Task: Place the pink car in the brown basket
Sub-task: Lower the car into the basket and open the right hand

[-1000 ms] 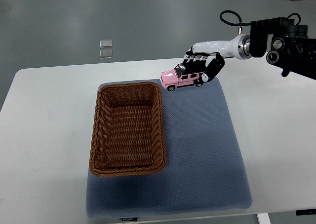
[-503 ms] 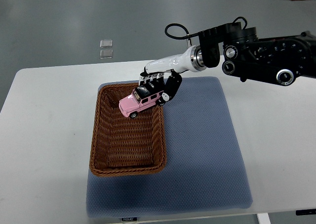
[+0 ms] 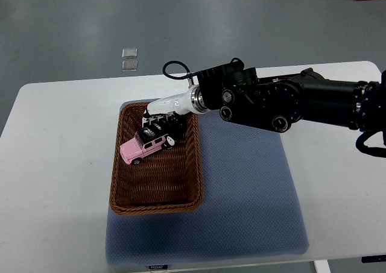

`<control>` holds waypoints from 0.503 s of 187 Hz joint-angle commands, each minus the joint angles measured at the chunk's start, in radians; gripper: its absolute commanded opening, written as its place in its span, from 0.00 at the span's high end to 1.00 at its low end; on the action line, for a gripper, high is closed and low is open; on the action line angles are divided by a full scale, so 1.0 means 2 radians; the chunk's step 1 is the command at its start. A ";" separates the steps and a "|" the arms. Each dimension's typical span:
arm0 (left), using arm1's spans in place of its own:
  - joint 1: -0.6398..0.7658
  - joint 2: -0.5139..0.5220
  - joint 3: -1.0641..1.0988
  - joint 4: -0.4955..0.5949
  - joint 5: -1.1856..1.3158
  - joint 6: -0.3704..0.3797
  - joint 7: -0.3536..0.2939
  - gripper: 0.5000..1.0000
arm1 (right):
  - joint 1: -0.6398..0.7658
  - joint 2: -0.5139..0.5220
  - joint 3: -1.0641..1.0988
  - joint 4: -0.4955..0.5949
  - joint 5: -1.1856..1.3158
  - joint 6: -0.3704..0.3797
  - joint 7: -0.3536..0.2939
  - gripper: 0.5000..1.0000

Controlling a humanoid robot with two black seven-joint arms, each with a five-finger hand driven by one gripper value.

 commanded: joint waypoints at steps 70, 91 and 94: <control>-0.001 0.000 0.000 0.000 0.000 0.000 0.000 0.00 | -0.039 0.002 -0.016 -0.043 -0.019 -0.020 0.001 1.00; 0.000 0.000 0.000 0.000 0.000 0.000 0.000 0.00 | -0.040 0.002 -0.016 -0.043 -0.019 -0.026 0.001 1.00; 0.000 0.000 0.000 0.000 0.000 0.000 0.000 0.00 | -0.040 0.002 -0.016 -0.043 -0.019 -0.027 0.001 1.00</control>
